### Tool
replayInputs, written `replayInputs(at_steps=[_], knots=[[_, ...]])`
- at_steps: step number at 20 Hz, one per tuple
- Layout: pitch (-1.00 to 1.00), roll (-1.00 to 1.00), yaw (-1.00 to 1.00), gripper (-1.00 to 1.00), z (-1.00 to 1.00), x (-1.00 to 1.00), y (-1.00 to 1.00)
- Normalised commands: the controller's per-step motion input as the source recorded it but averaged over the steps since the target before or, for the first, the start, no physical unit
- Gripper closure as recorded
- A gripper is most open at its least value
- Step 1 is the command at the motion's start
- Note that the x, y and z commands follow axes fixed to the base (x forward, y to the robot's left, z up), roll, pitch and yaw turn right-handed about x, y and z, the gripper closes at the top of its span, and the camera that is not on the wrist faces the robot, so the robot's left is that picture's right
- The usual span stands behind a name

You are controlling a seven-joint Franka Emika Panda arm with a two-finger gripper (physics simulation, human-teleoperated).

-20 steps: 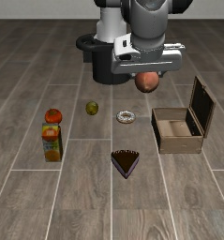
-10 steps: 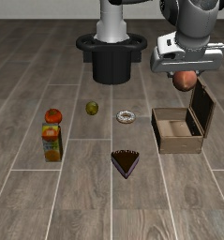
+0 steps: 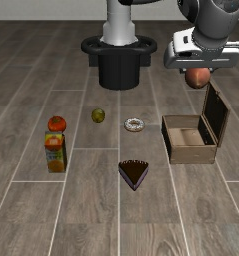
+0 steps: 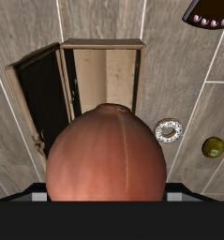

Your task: Pick up the onion and place it in the box

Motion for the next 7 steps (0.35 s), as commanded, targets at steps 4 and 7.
replayInputs(at_steps=[4, 7], knots=[[0.0, 0.0, 0.0, -1.0, 0.0, 0.0, 0.0], [0.0, 0.0, 0.0, -1.0, 0.0, 0.0, 0.0]])
